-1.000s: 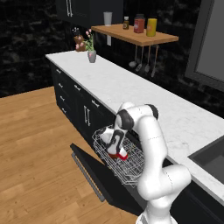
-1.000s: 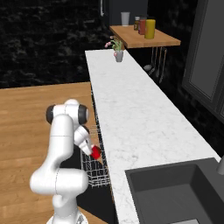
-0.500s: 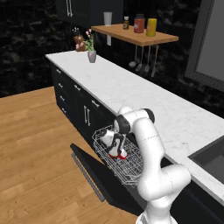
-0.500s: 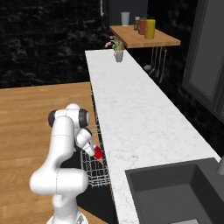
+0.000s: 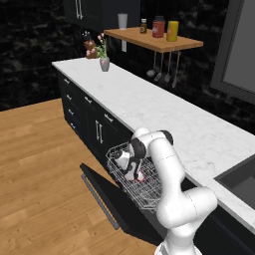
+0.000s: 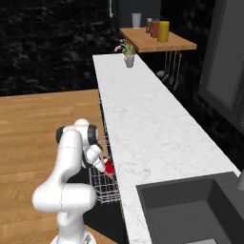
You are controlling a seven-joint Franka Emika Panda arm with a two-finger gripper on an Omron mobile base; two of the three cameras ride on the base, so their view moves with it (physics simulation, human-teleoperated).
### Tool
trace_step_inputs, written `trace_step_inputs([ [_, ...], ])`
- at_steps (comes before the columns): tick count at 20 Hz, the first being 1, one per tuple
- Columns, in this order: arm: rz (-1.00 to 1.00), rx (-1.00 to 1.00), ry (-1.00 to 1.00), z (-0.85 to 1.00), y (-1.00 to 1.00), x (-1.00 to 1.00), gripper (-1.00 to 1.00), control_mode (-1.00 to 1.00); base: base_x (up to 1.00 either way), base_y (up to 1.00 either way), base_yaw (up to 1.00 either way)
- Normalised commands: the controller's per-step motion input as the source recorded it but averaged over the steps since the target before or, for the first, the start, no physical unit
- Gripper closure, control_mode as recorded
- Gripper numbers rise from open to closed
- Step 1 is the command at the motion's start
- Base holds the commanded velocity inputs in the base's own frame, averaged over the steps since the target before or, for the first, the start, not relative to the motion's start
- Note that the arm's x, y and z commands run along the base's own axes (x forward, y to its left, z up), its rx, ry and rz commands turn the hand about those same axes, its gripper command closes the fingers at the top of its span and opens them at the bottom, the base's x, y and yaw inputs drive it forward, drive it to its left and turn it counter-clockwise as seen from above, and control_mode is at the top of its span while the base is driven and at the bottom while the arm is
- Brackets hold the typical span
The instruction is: Pick up the cup and bowl from the counter, place them in the dishwasher, and close the dishwasher door.
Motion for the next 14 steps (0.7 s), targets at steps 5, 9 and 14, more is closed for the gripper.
trace_step_inputs([
  [5,-0.02,0.0,-0.02,-0.27,0.0,0.04,-1.0,-1.0,0.0,0.0,0.0],
  [9,-0.01,0.01,-0.04,-0.07,0.0,-0.09,-1.0,-1.0,0.0,0.0,0.0],
  [14,-0.01,0.02,-0.14,0.59,0.03,-0.47,-1.0,-1.0,0.0,0.0,0.0],
])
